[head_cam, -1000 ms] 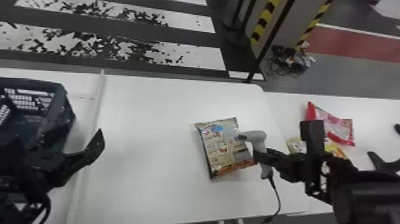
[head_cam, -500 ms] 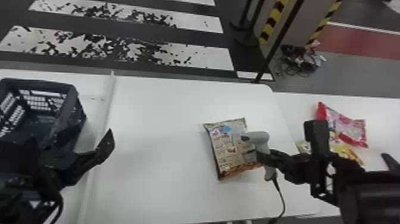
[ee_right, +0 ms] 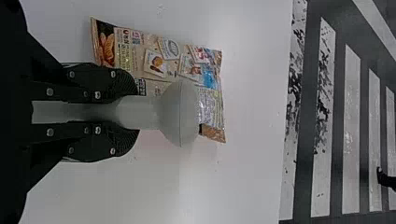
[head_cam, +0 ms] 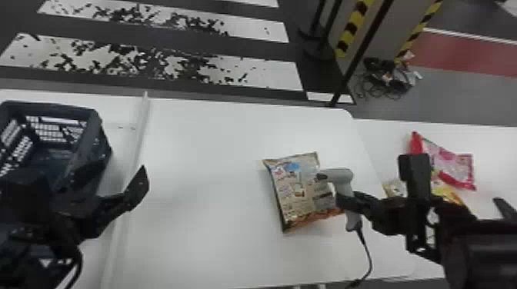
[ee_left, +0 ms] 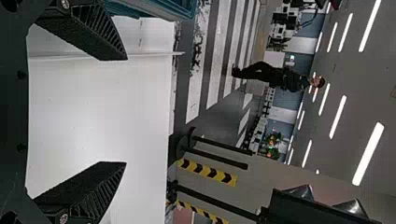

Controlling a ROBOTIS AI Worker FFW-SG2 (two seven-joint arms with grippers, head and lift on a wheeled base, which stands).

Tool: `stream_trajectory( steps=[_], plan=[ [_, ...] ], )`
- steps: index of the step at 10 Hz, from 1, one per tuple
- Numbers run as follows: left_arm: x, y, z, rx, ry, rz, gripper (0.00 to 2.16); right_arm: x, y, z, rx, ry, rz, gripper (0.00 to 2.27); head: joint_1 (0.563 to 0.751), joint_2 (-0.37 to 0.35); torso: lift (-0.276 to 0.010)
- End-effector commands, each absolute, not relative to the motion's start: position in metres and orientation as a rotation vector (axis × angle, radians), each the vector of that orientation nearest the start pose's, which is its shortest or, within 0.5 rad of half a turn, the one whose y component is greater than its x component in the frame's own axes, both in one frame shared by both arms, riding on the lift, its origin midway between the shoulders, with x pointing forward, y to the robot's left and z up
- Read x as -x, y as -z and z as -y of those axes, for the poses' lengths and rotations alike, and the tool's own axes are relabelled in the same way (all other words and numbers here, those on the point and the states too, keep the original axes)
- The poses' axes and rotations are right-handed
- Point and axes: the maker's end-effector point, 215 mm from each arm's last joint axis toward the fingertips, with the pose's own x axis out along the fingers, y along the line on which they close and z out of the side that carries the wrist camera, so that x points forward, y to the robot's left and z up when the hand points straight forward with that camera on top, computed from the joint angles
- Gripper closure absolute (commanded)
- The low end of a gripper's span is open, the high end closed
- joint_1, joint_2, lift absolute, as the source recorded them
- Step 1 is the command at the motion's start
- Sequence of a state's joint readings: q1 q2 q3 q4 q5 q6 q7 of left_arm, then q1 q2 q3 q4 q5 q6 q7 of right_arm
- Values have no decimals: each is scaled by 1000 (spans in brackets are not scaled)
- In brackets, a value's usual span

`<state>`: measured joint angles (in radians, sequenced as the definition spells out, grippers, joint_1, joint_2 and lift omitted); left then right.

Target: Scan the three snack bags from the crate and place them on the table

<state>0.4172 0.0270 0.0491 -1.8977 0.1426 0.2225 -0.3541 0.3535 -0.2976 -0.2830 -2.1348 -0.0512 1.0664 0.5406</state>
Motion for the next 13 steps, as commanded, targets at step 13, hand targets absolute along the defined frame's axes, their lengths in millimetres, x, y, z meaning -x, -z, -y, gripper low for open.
stream_trajectory(
  steps=[13],
  plan=[
    [-443,433,-171,157,337,-288,73,-449,543,459,18,-73,-854,2206,695,-344,-62]
  ],
)
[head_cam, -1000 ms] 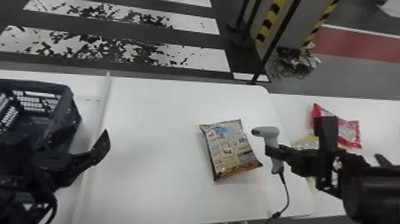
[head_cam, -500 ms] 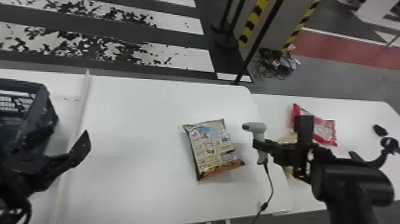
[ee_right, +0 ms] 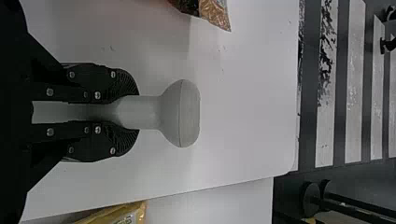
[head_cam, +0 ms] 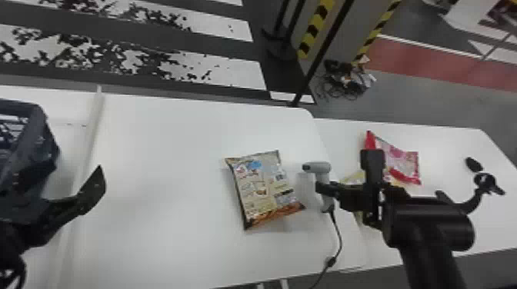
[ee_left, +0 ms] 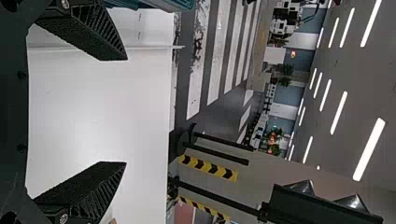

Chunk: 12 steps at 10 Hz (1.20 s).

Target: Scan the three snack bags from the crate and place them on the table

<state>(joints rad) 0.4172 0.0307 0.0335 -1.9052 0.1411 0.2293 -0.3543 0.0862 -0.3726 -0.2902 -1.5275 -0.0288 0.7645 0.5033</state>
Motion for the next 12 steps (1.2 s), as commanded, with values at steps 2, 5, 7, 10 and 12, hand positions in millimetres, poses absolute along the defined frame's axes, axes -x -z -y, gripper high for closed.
stream_trajectory(
  steps=[2,5,7,10,12],
  plan=[
    [-443,433,-171,156,337,-287,73,-446,551,456,14,-79,-874,1885,695,-349,-62],
    [-443,433,-171,154,337,-286,73,-442,552,458,0,-71,-884,2,695,-348,-62],
    [-443,433,-171,154,337,-286,73,-439,539,460,-13,-64,-864,39,695,-350,-62],
    [-443,433,-171,156,337,-287,73,-424,506,452,-80,-78,-834,46,695,-350,-62],
    [-443,432,-171,156,337,-285,73,-417,485,421,-246,-179,-799,56,695,-346,-62]
  ],
)
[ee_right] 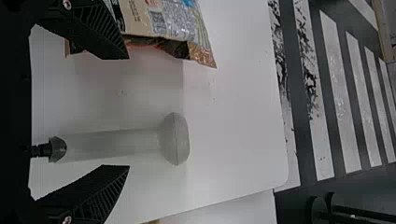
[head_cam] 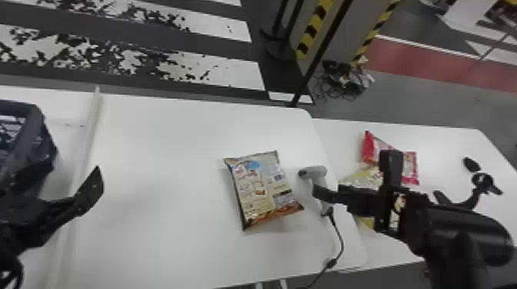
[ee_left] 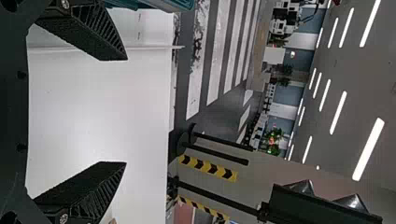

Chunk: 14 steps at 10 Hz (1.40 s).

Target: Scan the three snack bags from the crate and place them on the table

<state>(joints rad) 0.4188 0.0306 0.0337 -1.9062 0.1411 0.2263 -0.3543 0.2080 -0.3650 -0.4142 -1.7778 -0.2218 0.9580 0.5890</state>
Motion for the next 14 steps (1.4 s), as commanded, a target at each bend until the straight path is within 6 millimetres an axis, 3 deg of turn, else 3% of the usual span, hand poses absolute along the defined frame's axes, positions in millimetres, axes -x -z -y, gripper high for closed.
stream_trajectory(
  steps=[1,5,11,12,13,14],
  plan=[
    [-443,433,-171,156,337,-287,73,-413,479,407,-335,-226,-793,56,695,-327,-62],
    [-442,434,-171,156,337,-288,73,-410,490,381,-427,-302,-825,53,695,-286,-62],
    [-440,437,-171,159,336,-294,73,-412,544,344,-354,-380,-924,80,695,-242,-62],
    [-439,437,-171,159,336,-296,73,-413,547,341,-333,-395,-929,265,695,-237,-62],
    [-439,437,-171,159,336,-296,73,-413,549,338,-326,-415,-939,1055,695,-227,-62],
    [-439,437,-171,159,336,-296,73,-413,550,339,-319,-412,-942,2098,695,-219,-62]
  ],
)
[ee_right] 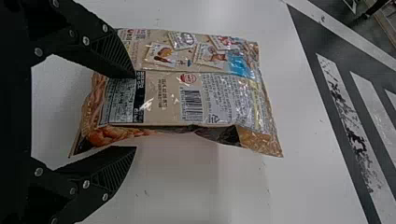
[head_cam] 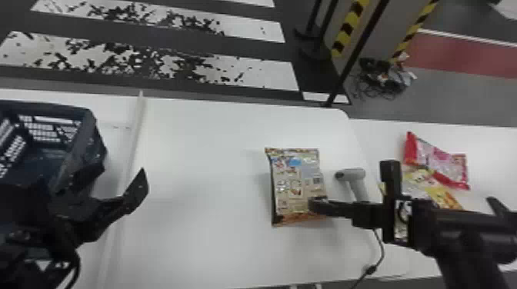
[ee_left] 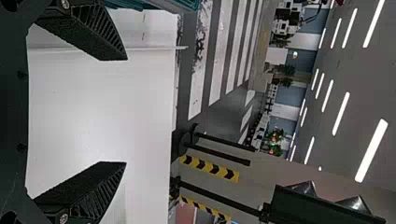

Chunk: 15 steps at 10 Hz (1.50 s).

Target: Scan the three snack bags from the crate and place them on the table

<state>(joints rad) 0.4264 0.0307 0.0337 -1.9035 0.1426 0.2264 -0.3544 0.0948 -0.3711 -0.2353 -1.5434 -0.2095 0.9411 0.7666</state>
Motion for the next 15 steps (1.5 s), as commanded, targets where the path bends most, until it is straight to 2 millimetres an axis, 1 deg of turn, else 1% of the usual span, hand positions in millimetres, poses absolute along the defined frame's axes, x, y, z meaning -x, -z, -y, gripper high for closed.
stream_trajectory(
  steps=[1,4,6,7,8,9,10,11,12,13,15],
  plan=[
    [-439,438,-171,160,336,-297,73,-411,550,340,-330,-411,-943,2250,695,-219,-62],
    [-439,437,-171,159,336,-296,73,-411,518,347,-475,-446,-866,2250,695,-221,-62],
    [-438,437,-170,160,338,-296,73,-413,478,363,-636,-456,-784,2250,695,-228,-62],
    [-438,436,-169,160,339,-294,73,-416,456,376,-689,-444,-732,2250,695,-238,-62],
    [-438,435,-168,160,341,-293,73,-423,435,397,-723,-418,-668,2250,695,-255,-62],
    [-437,433,-167,160,343,-290,73,-428,422,422,-732,-366,-625,2250,695,-276,-62],
    [-437,432,-165,161,348,-288,73,-434,412,444,-722,-318,-589,2250,695,-305,-62],
    [-438,430,-164,159,350,-284,73,-438,406,467,-710,-257,-550,2250,695,-319,-62],
    [-438,427,-162,159,354,-280,73,-442,406,494,-701,-177,-504,2250,695,-349,-62],
    [-437,427,-162,159,354,-281,73,-447,412,524,-677,-84,-466,2250,695,-350,-62],
    [-436,424,-162,157,354,-279,73,-449,435,583,-659,87,-437,2250,695,-350,-62]
  ],
)
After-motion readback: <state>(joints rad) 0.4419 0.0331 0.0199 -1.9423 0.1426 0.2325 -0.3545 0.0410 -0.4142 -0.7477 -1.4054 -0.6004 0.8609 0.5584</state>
